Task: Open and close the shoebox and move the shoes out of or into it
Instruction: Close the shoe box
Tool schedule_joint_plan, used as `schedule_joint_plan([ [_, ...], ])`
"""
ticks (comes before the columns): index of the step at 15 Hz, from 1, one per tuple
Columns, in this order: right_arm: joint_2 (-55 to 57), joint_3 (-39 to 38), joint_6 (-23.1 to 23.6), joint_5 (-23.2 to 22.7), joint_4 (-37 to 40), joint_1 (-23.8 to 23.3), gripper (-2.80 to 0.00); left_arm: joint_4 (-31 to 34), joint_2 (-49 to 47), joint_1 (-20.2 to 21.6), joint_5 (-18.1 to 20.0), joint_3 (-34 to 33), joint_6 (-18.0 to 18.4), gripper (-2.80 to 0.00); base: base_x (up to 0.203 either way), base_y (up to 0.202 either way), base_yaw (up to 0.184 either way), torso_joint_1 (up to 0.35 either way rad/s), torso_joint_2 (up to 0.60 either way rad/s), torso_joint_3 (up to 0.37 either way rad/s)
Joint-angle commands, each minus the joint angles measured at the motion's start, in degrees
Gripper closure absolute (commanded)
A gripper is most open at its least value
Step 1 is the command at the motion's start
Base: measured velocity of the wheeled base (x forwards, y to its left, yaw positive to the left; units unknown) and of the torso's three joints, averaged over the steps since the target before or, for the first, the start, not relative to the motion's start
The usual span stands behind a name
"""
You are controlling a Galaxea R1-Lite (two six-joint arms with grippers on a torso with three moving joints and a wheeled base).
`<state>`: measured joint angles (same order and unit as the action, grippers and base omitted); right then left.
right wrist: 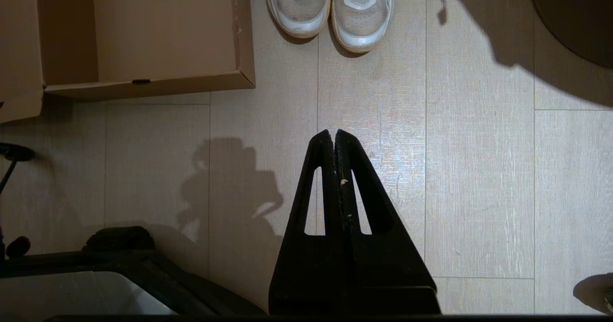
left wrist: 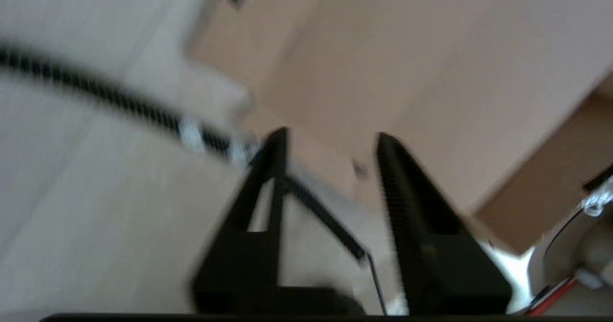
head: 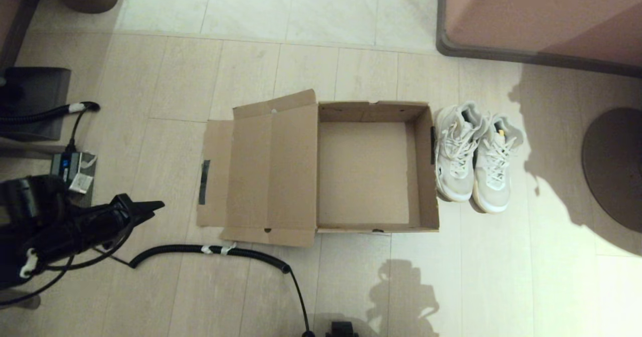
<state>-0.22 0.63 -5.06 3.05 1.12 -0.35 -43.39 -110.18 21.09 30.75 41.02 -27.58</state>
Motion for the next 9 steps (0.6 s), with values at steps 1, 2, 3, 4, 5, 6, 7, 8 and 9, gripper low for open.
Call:
schedule_joint_plan([
  [1,0.27,0.01,-0.04,0.03,0.02,0.00,0.00,-7.57,-14.82,2.30,4.19,3.94,-0.41,-2.80,0.000,0.000,0.000,0.000,0.00,0.000],
  [2,0.28,-0.02,-0.04,0.03,0.02,0.00,0.00,-10.77,-18.17,2.81,6.29,5.64,-0.54,-2.80,0.000,0.000,0.000,0.000,0.00,0.000],
  [3,0.22,-0.02,-0.04,0.03,0.02,0.00,0.00,-13.78,-21.13,3.04,7.42,7.18,-0.64,-2.80,0.000,0.000,0.000,0.000,0.00,0.000],
  [4,0.22,-0.02,-0.04,0.03,0.02,0.00,0.00,-16.62,-24.19,3.09,8.13,9.04,-0.76,-2.80,0.000,0.000,0.000,0.000,0.00,0.000],
  [5,0.29,-0.02,-0.04,0.03,0.02,0.00,0.00,-18.68,-26.67,2.78,8.63,11.06,-0.83,-2.80,0.000,0.000,0.000,0.000,0.00,0.000],
  [6,0.23,-0.02,-0.04,0.03,0.02,0.00,0.00,-19.65,-28.41,1.83,8.94,13.06,-0.91,-2.80,0.000,0.000,0.000,0.000,0.00,0.000],
  [7,0.30,-0.02,-0.02,0.03,0.02,0.00,0.00,-20.01,-29.79,0.41,9.03,14.87,-0.97,-2.80,0.000,0.000,0.000,0.000,0.00,0.000],
  [8,0.22,0.06,0.05,0.03,0.11,0.00,0.00,-20.11,-30.64,-0.92,9.05,16.85,-1.27,-2.80,0.000,0.000,0.000,0.000,0.00,0.000],
  [9,0.31,0.07,0.14,0.03,0.11,0.00,0.00,-20.19,-31.45,-2.05,9.06,18.95,-2.48,-2.80,0.000,0.000,0.000,0.000,0.00,0.000],
])
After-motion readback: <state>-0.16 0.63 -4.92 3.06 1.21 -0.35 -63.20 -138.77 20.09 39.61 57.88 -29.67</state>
